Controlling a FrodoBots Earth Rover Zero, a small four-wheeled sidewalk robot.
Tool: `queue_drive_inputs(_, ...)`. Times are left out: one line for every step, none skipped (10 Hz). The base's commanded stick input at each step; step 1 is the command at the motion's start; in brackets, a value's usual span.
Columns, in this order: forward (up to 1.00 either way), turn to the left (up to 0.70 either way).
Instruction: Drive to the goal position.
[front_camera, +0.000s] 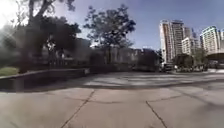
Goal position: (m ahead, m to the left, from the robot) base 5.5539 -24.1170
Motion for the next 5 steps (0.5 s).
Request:
queue_drive_inputs(0.54,-0.54)
queue_drive_inputs(0.54,-0.54)
queue_drive_inputs(0.53,-0.53)
queue_drive_inputs(0.53,-0.53)
queue_drive_inputs(0.53,-0.53)
